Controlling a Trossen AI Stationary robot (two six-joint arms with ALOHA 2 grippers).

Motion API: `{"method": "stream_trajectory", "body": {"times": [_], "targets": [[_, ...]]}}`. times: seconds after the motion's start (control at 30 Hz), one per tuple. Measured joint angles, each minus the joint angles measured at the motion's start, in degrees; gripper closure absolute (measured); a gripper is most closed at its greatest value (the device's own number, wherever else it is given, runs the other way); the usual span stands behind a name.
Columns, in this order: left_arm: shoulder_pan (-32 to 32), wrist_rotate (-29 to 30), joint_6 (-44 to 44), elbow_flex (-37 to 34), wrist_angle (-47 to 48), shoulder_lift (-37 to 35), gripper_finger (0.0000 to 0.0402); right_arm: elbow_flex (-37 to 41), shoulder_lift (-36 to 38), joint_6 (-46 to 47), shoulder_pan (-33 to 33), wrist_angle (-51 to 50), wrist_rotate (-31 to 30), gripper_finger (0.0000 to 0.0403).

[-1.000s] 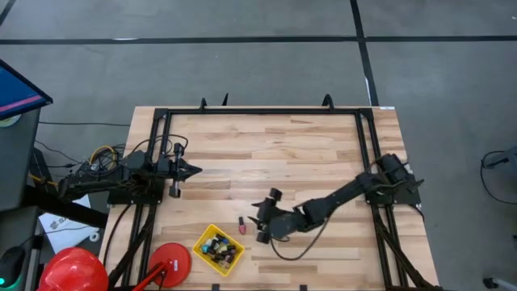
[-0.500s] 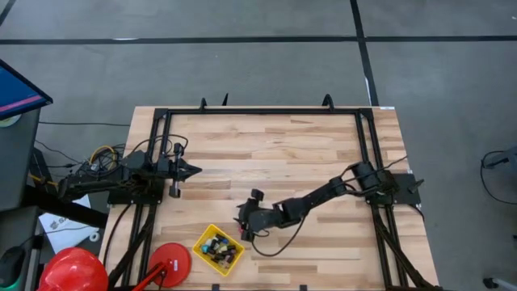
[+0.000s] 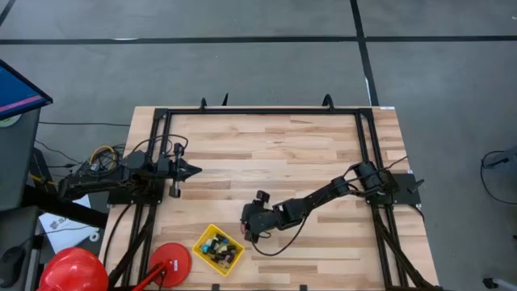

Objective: Pick & Place Nail Polish
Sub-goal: Put the red nail polish into the yellow basket

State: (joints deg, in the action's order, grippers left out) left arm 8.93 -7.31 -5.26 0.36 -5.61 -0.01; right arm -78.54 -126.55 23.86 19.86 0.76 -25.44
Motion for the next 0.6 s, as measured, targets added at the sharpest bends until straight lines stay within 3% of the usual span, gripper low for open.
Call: {"method": "stream_trajectory", "body": {"times": [0.6], "targets": [[0.0, 0.0, 0.0, 0.0, 0.0, 0.0, 0.0401, 0.0, 0.7, 10.5, 3.8, -18.0, -0.9, 0.0228]]}}
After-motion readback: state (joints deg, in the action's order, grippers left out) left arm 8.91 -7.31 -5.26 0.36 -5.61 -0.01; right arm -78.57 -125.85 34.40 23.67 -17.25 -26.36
